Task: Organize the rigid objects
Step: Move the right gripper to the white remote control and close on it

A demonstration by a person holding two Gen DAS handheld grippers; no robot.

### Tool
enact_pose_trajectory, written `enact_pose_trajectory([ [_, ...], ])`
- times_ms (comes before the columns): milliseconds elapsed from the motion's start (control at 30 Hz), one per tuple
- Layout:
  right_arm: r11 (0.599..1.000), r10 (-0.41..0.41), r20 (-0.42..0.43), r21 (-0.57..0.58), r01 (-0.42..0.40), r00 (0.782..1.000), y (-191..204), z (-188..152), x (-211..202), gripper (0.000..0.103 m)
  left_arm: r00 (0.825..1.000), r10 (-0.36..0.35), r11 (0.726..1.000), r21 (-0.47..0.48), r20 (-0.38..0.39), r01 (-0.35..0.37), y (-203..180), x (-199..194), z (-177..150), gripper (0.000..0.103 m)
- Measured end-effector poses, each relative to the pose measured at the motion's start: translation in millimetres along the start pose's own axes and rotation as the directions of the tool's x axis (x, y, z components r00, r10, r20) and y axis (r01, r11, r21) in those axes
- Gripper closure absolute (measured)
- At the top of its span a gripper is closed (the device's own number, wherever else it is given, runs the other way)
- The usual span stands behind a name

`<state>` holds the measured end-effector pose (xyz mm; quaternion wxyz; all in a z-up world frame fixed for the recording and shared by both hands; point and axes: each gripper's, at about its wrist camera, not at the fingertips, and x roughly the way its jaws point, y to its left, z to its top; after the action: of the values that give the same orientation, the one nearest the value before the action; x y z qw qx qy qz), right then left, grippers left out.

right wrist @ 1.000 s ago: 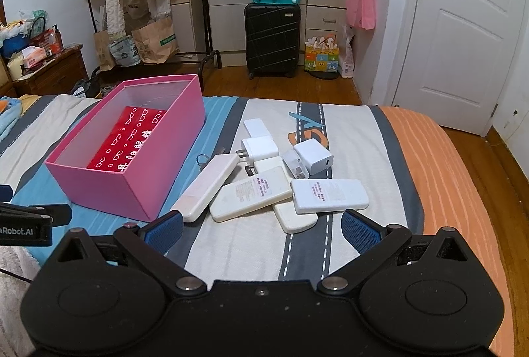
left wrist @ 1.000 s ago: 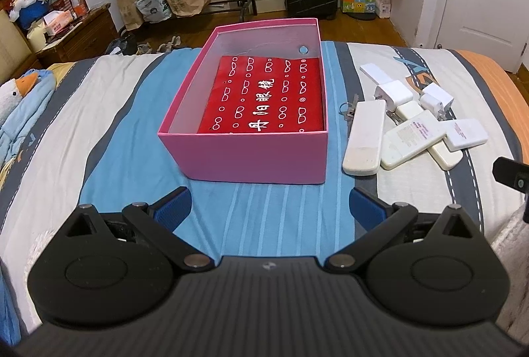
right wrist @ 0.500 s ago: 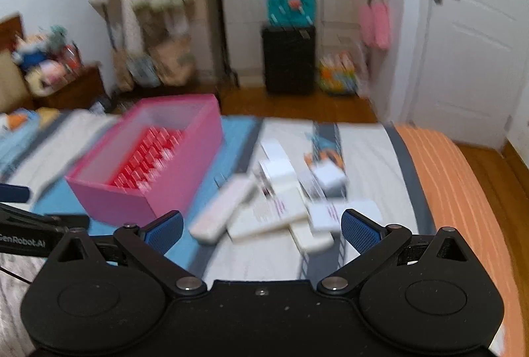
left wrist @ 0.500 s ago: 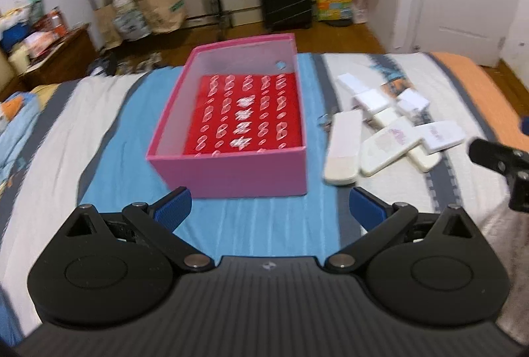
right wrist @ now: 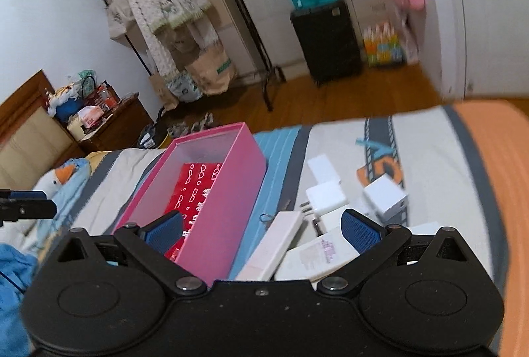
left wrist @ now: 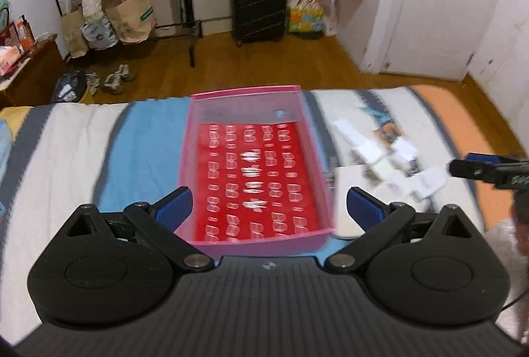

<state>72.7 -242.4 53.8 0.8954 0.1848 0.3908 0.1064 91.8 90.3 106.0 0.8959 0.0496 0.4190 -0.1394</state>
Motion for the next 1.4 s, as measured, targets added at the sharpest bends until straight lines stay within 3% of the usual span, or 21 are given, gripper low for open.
enact_pose_trajectory([
  [67,0.997,0.037,-0.071,0.067,-0.032,0.997,2,2,19,0.001,0.999,0.011,1.0,0.007,-0.039,-0.011,13,22,11,0.003],
  [167,0.991,0.083,-0.17,0.115,-0.064,0.982,6,-6,53,0.004,0.993,-0.036,0.999,-0.018,-0.109,0.034,37,60,16,0.008],
  [367,0.996,0.015,-0.277,0.086,0.009,0.961,17,-9,113,0.014,0.985,0.032,0.997,-0.068,-0.172,-0.044,75,118,-5,0.014],
  [433,0.997,0.001,-0.298,0.069,0.021,0.955,16,-9,130,0.021,0.982,0.019,0.992,-0.121,-0.188,-0.043,90,136,-5,0.014],
  [500,0.996,0.038,-0.322,0.09,-0.01,0.946,8,-8,142,0.028,0.975,-0.046,0.972,-0.234,-0.215,-0.006,111,160,-3,0.014],
  [567,0.995,0.022,-0.324,0.095,0.009,0.946,3,-9,152,0.031,0.973,-0.011,0.956,-0.288,-0.23,-0.057,123,175,-4,0.022],
  [600,0.995,0.023,-0.321,0.099,0.009,0.947,1,-9,155,0.031,0.973,-0.018,0.959,-0.28,-0.228,-0.048,125,180,-4,0.023],
  [700,0.995,0.025,-0.304,0.097,0.005,0.952,-6,-8,161,0.033,0.97,-0.005,0.967,-0.249,-0.242,-0.057,126,196,2,0.039],
  [767,0.998,0.014,-0.287,0.069,0.006,0.958,-8,-7,163,0.035,0.968,0.002,0.975,-0.215,-0.252,-0.058,122,206,7,0.042],
  [833,0.996,0.053,-0.303,0.08,-0.03,0.952,-11,-9,165,0.045,0.961,0.004,0.976,-0.21,-0.275,-0.064,121,214,8,0.045],
  [900,0.993,0.082,-0.302,0.103,-0.053,0.95,-13,-12,166,0.046,0.956,0.03,0.975,-0.204,-0.292,-0.092,117,221,9,0.059],
  [967,0.995,0.071,-0.298,0.087,-0.047,0.952,-14,-13,167,0.046,0.957,0.047,0.975,-0.194,-0.286,-0.106,113,226,12,0.082],
  [1133,1.0,0.008,-0.282,0.016,-0.003,0.959,-12,-15,166,0.046,0.952,0.088,0.957,-0.239,-0.293,-0.162,115,234,6,0.094],
  [1233,0.999,-0.044,-0.285,-0.004,0.045,0.958,-13,-19,161,0.046,0.962,0.089,0.96,-0.236,-0.258,-0.153,116,230,0,0.096],
  [1400,0.997,0.002,-0.343,0.073,0.025,0.939,-23,-27,163,0.045,0.984,0.043,0.955,-0.281,-0.173,-0.091,126,226,-7,0.098],
])
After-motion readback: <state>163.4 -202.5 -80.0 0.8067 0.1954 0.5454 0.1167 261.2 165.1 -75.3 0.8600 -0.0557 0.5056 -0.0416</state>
